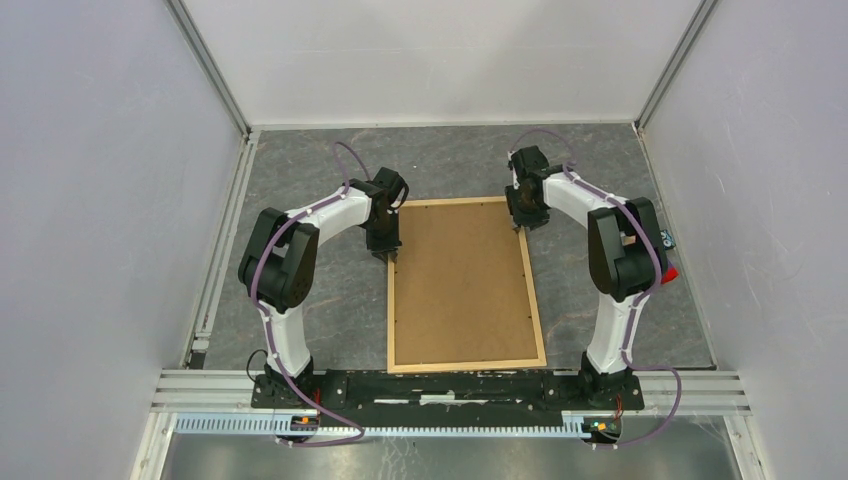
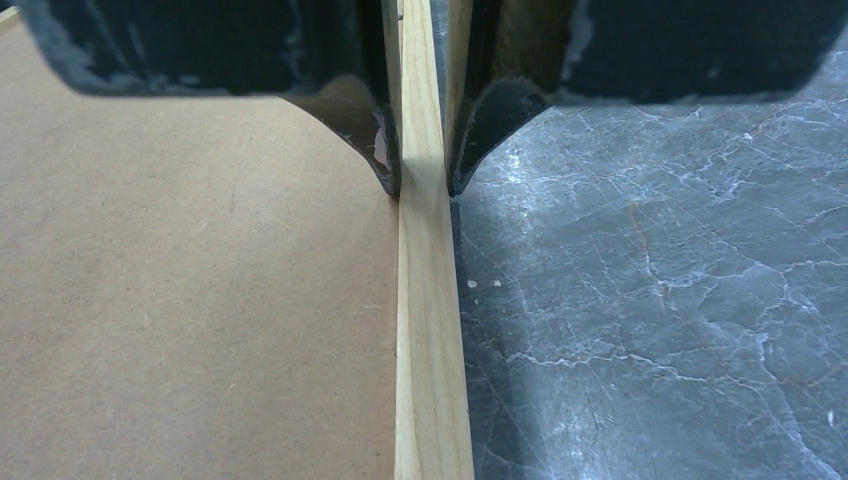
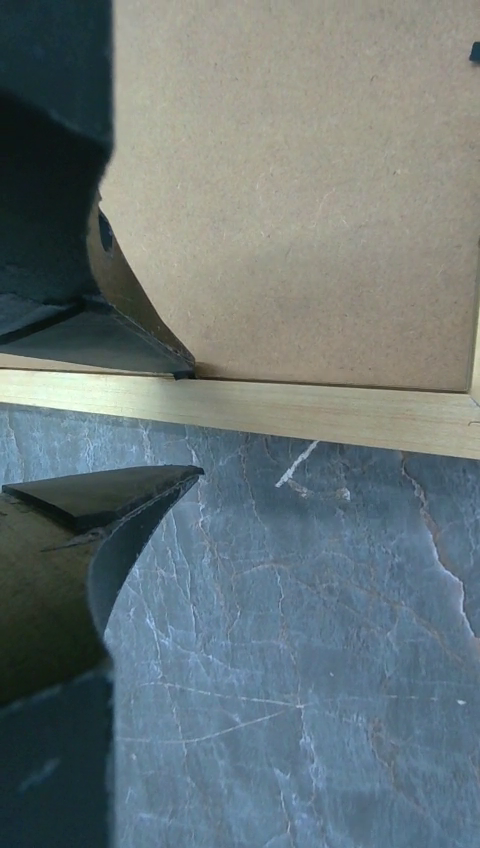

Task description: Put the photo into the frame

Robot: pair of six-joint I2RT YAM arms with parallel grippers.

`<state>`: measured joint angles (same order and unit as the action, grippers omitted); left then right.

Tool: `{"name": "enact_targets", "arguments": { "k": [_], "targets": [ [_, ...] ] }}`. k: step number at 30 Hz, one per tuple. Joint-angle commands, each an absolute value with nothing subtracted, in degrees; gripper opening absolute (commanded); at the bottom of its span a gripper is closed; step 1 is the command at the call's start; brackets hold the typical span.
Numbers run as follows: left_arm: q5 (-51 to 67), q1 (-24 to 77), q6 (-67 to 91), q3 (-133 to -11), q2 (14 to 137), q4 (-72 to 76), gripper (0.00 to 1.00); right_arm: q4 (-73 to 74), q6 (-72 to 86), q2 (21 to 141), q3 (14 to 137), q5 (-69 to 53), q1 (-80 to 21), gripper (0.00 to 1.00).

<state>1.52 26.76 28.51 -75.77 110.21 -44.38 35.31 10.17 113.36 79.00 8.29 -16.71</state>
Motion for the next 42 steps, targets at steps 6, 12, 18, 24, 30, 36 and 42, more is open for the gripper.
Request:
{"name": "enact_targets", "arguments": {
  "k": [6,12,18,24,30,36,42],
  "targets": [
    [0.5,27.5,26.6,-76.5,111.2,-45.4,0.02,32.8,10.9,109.2,79.7,-2.6,-14.6,0.55],
    [-1.3,27.5,26.8,-76.7,110.9,-45.4,0.02,32.5,10.0,100.5,75.6,3.6,-14.6,0.65],
    [-1.4,27.4,26.1,-77.2,111.3,-45.3,0.02,30.7,10.1,95.8,67.7,2.3,-14.6,0.66],
    [-0.8,27.4,23.9,-77.3,110.6,-44.3,0.02,29.6,10.9,89.3,58.6,0.5,-14.8,0.64],
    [-2.4,27.4,23.0,-77.6,111.1,-44.2,0.02,25.9,12.0,86.4,51.0,-1.3,-15.0,0.6],
    [-3.6,27.4,22.5,-77.4,111.1,-44.2,0.02,21.9,13.2,90.0,55.8,4.2,-14.4,0.55],
    [-3.6,27.4,22.2,-77.3,110.7,-44.3,0.02,21.8,13.2,97.4,64.0,2.2,-13.7,0.52]
  ]
}}
